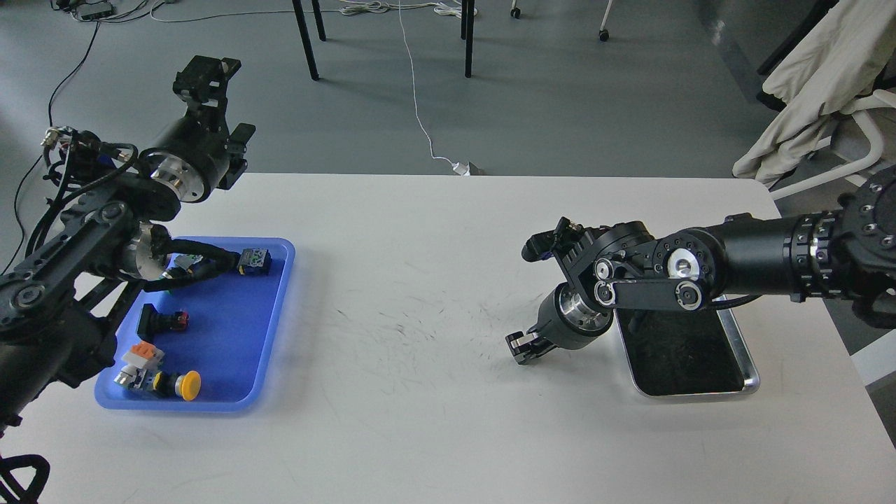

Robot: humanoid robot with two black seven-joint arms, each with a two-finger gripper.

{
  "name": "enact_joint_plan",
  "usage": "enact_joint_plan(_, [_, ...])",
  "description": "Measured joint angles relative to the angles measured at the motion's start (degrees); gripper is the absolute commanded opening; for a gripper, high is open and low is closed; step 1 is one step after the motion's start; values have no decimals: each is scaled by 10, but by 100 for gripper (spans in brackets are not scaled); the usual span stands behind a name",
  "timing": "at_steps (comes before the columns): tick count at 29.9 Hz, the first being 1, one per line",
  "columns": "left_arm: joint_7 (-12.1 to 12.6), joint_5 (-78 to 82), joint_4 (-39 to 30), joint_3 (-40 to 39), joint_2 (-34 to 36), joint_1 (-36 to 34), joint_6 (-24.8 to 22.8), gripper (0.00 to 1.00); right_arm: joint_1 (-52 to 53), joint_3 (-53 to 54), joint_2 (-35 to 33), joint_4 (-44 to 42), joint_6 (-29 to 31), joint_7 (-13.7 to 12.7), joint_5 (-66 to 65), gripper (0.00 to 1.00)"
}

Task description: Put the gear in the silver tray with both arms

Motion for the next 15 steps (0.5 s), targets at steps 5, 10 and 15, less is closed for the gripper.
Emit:
enact_joint_plan(5, [0,0,0,0,0,0,0,98,19,4,-22,1,2,3,1,10])
enact_joint_plan(10, [0,0,0,0,1,0,0,98,66,24,-93,38,5,6,3,10])
enact_joint_plan(15, [0,0,0,-1,1,0,0,98,88,49,-208,81,5,6,-3,10])
